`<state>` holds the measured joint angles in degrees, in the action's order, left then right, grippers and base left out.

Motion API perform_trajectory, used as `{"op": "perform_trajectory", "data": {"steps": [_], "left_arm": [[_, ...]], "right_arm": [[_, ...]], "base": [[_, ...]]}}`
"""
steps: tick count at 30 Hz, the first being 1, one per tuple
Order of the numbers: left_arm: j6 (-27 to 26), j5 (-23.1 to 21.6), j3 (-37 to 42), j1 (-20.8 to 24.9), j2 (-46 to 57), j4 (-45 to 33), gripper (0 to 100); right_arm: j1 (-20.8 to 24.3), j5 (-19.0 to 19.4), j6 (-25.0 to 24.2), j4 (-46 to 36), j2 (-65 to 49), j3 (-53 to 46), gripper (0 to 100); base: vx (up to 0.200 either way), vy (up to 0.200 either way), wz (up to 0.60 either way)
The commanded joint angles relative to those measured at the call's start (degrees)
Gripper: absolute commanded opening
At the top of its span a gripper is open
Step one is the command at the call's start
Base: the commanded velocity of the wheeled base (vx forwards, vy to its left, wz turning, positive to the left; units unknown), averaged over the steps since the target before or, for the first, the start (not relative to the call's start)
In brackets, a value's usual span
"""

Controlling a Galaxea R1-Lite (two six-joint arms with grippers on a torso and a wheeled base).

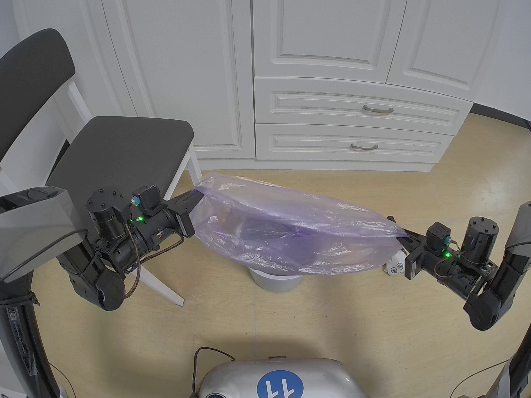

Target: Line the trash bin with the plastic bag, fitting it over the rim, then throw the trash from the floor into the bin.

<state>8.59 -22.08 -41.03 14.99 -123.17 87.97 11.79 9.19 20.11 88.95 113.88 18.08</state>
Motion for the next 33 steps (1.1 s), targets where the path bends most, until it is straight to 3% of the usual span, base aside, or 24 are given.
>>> {"op": "perform_trajectory", "data": {"steps": [1,7,14,17,22,25,29,33], "left_arm": [[-0.2,0.0,-0.5,0.6,-3.7,0.0,0],[-0.3,0.8,-2.6,1.6,-10.7,0.0,0],[-4.0,1.2,-1.7,1.6,-11.4,0.0,0],[-5.7,1.2,-0.1,1.5,-10.7,0.0,0],[-6.6,1.2,1.7,-0.1,-10.4,0.0,0],[-9.1,0.3,2.2,-1.6,-10.2,-0.2,0],[-9.4,-0.1,2.3,-1.3,-10.2,-0.2,0],[-9.2,0.3,1.8,0.5,-10.1,-0.1,0]], "right_arm": [[3.8,-2.8,-2.6,1.0,4.5,2.2,0],[6.8,-5.2,-6.3,1.0,9.3,3.5,0],[6.4,-5.5,-7.2,1.0,8.4,3.5,0],[6.1,-7.0,-7.3,-2.8,5.6,4.4,0],[6.7,-19.5,-10.4,-23.0,0.0,10.7,0],[7.5,-22.7,-13.5,-32.3,-1.6,13.9,0],[8.9,-22.6,-15.5,-33.1,-1.6,14.4,0],[11.4,-21.6,-16.8,-27.3,-0.3,13.2,0]], "base": [[0.0,0.0,0.0],[0.0,0.0,0.0],[0.0,0.0,0.0],[0.0,0.0,0.0],[0.0,0.0,0.0],[0.0,0.0,0.0],[0.0,0.0,0.0],[0.0,0.0,0.0]]}}
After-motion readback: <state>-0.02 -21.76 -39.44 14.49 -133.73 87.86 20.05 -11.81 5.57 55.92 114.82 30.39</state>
